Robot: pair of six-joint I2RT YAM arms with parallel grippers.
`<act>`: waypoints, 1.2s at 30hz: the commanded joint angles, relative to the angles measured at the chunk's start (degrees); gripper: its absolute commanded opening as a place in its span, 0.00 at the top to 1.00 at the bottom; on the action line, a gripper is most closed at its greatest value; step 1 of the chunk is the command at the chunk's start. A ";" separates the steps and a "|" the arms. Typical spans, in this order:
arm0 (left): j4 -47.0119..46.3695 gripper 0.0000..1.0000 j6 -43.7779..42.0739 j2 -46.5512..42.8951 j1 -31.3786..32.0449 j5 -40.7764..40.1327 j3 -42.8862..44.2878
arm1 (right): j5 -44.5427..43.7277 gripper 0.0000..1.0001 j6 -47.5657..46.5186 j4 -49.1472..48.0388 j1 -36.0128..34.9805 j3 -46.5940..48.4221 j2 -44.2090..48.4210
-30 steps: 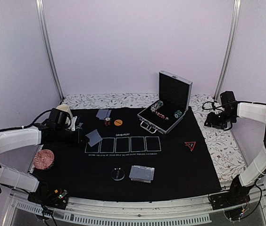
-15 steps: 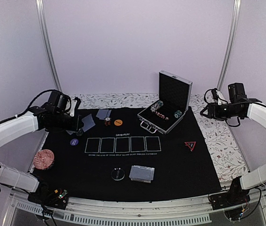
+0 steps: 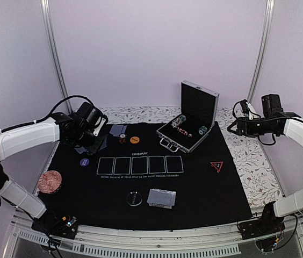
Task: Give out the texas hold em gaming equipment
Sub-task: Flop the poker card into the community card area.
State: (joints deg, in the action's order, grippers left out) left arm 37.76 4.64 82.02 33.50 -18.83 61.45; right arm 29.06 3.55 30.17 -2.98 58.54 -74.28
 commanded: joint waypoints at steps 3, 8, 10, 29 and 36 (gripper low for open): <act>4.30 1.00 -2.51 2.88 1.28 -4.18 2.79 | 0.59 0.36 -1.09 0.98 -0.18 -0.28 1.68; 4.34 1.00 -4.51 3.46 1.91 -6.84 2.96 | 0.80 0.36 -1.13 1.07 -0.19 -0.21 2.24; 4.34 1.00 -5.80 4.34 2.20 -8.55 3.48 | 1.35 0.36 -1.19 1.01 -0.19 -0.15 2.22; -0.01 1.00 -11.62 18.83 10.72 -23.37 0.64 | 2.79 0.35 -1.27 1.07 -0.18 -1.14 2.83; -2.34 1.00 -11.64 20.84 14.46 -17.49 -4.21 | 3.42 0.35 -1.18 0.83 -0.18 -1.31 3.38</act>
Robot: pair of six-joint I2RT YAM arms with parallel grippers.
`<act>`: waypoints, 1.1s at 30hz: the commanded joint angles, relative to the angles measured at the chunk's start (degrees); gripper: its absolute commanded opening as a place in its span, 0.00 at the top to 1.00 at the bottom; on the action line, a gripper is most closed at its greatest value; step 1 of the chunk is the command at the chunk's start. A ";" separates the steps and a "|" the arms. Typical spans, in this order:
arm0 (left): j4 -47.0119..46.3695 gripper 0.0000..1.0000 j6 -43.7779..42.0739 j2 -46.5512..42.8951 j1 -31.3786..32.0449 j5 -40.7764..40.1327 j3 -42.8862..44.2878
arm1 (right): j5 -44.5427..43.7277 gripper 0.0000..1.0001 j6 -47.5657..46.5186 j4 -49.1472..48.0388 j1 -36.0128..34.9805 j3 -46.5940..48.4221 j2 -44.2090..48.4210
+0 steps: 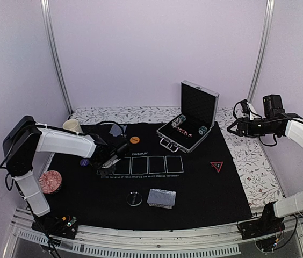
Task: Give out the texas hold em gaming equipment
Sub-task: Flop the poker card into the community card area.
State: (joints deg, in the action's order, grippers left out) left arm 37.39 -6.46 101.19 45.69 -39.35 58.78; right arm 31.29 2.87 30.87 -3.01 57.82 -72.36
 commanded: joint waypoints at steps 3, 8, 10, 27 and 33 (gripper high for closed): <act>-2.29 1.00 -0.72 2.65 3.22 5.94 -2.45 | 1.46 0.35 -0.59 0.05 -0.21 -0.49 1.06; -2.32 1.00 -0.86 3.67 3.19 7.68 -2.94 | 1.43 0.35 -0.59 -0.22 -0.21 -0.98 0.81; -2.17 1.00 -1.01 4.15 3.04 7.40 -3.06 | 1.43 0.35 -0.62 -0.12 -0.16 -0.97 0.68; -1.05 0.85 -0.55 3.56 2.02 8.17 -2.36 | 1.59 0.33 -0.25 0.79 -0.20 -0.99 1.14; 0.74 0.57 0.01 0.17 3.55 12.73 -1.61 | 3.00 0.33 1.46 -0.35 -3.34 -2.49 0.21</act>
State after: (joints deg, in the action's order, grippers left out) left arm 36.29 -7.27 103.53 47.77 -33.85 56.82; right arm 33.04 3.11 31.18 -3.42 56.99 -72.36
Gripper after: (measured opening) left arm 0.373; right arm 0.670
